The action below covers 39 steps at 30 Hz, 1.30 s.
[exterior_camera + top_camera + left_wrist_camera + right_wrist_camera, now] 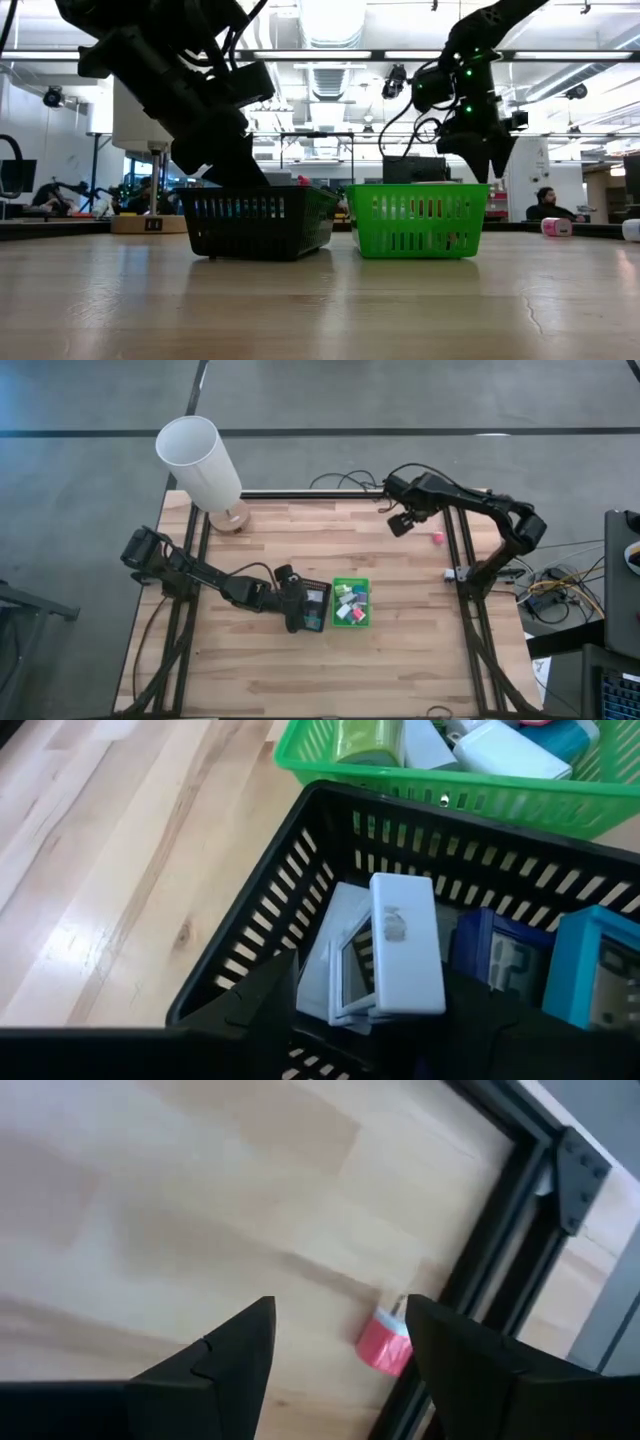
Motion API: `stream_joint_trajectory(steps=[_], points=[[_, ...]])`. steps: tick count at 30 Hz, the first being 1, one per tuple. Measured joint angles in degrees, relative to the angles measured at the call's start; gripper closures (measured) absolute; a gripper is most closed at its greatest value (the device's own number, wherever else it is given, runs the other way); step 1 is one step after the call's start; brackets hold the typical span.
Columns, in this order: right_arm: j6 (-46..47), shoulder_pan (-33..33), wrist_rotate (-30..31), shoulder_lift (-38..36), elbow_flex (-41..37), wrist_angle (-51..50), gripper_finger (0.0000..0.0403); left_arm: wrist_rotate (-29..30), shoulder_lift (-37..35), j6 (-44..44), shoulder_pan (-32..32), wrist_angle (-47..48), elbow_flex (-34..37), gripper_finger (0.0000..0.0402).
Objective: Pick & Place Office items
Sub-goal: Put the pink charger adapter into the green basket
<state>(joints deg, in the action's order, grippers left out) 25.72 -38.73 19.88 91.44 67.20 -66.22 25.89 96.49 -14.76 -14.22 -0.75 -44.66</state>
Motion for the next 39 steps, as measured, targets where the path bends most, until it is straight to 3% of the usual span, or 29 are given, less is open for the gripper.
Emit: stream_joint_trajectory(steps=[16, 23, 39], points=[[7.3, -9.8, -0.4, 0.1, -8.1, 1.1, 0.0142, -2.0, 0.0, -4.3, -0.2, 0.9, 0.0, 0.0213], [8.8, -10.3, 3.0, 0.1, -11.8, 2.7, 0.0142, -2.1, 0.0, -4.6, -0.2, 0.9, 0.0, 0.0213], [13.7, -9.6, 2.5, 0.2, -16.5, 2.2, 0.0155, -2.1, 0.0, -4.6, -0.2, 2.1, 0.0, 0.0213]])
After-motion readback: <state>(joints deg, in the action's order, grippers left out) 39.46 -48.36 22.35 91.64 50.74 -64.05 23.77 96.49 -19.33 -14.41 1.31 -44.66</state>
